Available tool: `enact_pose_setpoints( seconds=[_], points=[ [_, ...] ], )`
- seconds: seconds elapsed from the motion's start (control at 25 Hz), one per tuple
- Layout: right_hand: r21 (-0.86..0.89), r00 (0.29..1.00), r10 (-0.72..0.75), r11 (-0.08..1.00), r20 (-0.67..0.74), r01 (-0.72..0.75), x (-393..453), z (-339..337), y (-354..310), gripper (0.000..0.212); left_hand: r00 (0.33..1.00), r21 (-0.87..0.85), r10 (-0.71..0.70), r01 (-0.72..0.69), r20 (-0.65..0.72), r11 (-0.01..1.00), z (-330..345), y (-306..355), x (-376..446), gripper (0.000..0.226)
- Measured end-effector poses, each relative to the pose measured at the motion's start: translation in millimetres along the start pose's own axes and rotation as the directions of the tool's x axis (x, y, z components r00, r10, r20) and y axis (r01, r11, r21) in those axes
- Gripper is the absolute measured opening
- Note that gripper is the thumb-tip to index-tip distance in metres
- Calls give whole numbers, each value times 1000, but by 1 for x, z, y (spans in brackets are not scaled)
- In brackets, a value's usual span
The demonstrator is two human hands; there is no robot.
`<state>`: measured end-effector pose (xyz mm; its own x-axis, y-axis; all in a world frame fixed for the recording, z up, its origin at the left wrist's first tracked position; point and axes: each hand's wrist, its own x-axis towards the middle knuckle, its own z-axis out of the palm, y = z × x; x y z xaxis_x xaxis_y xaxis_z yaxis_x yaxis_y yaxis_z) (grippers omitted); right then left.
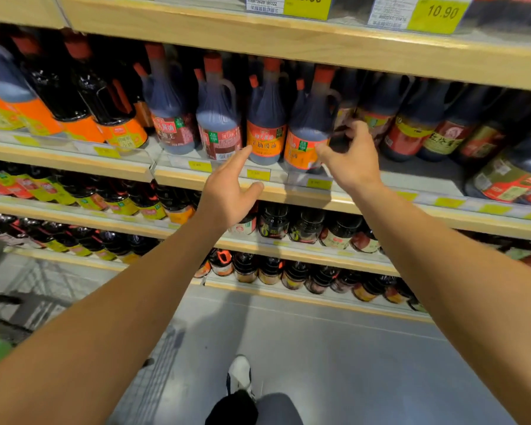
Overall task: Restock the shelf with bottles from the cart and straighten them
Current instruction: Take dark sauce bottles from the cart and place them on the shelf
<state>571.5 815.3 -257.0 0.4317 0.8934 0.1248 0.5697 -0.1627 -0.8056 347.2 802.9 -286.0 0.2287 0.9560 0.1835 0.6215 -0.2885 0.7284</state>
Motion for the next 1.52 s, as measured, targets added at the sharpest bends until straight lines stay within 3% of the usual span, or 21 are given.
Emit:
enact_pose_setpoints(
  seconds=[0.12, 0.28, 0.56, 0.84, 1.0, 1.24, 1.52],
  points=[
    [-47, 988, -55, 997, 144, 63, -78, -23, 3, 69, 1000, -11, -16, 16, -21, 1000, -19, 19, -54, 65],
    [-128, 926, -146, 971, 349, 201, -175, -47, -9, 74, 997, 149, 37, -27, -68, 989, -46, 36, -147, 64],
    [-53, 716, -341, 883, 609, 466, -294, -23, -81, 76, 938, 136, -316, 335, -140, 932, -124, 37, -301, 67],
    [91, 418, -466, 745, 779, 661, -409, 98, -184, 77, 805, 109, -482, 545, -347, 831, -244, -42, -441, 67],
    [168, 295, -507, 683, 810, 711, -473, 180, -246, 77, 711, 28, -558, 627, -428, 778, -322, -94, -506, 65],
    [238, 170, -528, 616, 832, 751, -544, 280, -326, 74, 574, 16, -617, 739, -538, 674, -418, -166, -576, 64],
    [292, 40, -489, 582, 871, 759, -551, 389, -362, 69, 450, -70, -673, 800, -587, 596, -472, -235, -586, 64]
  ],
)
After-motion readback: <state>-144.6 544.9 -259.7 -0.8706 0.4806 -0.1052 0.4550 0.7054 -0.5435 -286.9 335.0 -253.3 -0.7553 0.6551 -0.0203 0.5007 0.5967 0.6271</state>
